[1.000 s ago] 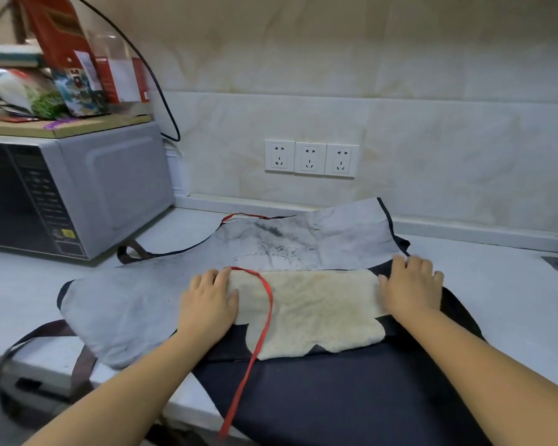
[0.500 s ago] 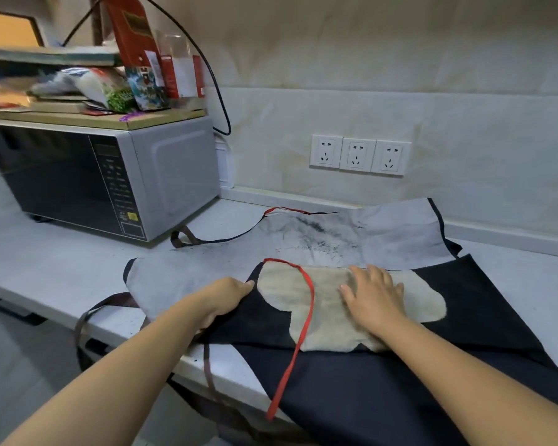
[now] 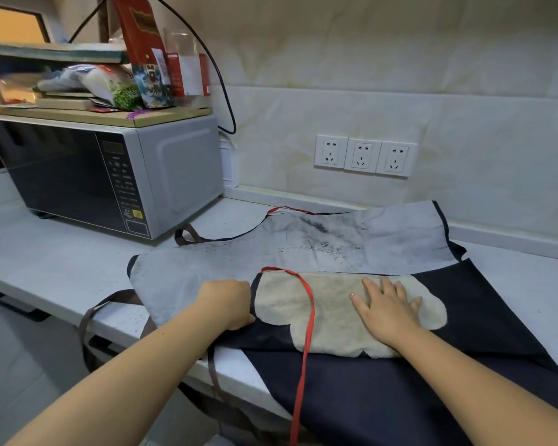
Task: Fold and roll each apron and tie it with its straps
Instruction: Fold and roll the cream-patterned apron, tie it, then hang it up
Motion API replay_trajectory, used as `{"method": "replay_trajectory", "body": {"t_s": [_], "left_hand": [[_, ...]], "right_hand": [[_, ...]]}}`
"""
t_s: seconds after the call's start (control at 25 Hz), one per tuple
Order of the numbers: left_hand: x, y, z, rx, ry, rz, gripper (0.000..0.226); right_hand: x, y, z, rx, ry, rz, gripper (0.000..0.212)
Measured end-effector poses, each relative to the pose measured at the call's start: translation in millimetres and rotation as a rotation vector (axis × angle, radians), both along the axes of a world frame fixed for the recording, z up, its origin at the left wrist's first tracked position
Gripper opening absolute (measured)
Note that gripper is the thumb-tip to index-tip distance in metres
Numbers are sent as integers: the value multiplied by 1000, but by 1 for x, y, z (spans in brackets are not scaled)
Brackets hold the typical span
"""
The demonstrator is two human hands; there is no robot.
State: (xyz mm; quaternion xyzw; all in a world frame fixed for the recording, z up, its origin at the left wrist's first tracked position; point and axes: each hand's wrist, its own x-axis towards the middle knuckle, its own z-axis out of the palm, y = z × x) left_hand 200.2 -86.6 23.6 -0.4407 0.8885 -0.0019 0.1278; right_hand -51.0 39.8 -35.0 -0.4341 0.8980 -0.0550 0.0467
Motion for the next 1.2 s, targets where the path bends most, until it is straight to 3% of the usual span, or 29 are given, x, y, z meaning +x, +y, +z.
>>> {"method": "replay_trajectory", "body": {"t_s": [0.16, 0.36, 0.4, 0.48, 0.56, 0.64, 0.72, 0.88, 0.96, 1.0, 1.12, 1.2], "left_hand": [[-5, 4, 7, 367, 59, -54, 33], [16, -3, 14, 554, -89, 5, 33], [17, 0, 14, 521, -121, 22, 34], [9, 7, 12, 198, -144, -38, 35], [-11, 12, 3, -94, 58, -165, 32], [-32, 12, -12, -66, 196, -328, 39], [-47, 8, -32, -77, 129, -433, 49], [-64, -14, -54, -38, 144, -389, 65], [-71, -26, -47, 118, 324, -288, 70], [-72, -33, -40, 278, 533, -147, 73], [-56, -60, -15, 735, 1226, 469, 82], [-26, -91, -6, 746, 1570, 825, 78]], "right_hand": [[9, -4, 6, -49, 2, 62, 62], [19, -8, 4, 2, -7, 106, 62], [20, -7, 2, 24, -8, 111, 61], [24, -7, 3, -6, 6, 127, 57], [28, -10, 7, -84, 38, 181, 47], [35, -11, 8, -134, 42, 234, 39], [41, -12, 3, -129, 39, 252, 38], [46, -10, -10, -126, 100, 243, 39], [46, -10, -12, -133, 104, 238, 39], [45, -10, -13, -128, 101, 235, 41], [43, -9, -15, -168, 98, 240, 62], [42, -10, -17, -156, 86, 236, 51]]}}
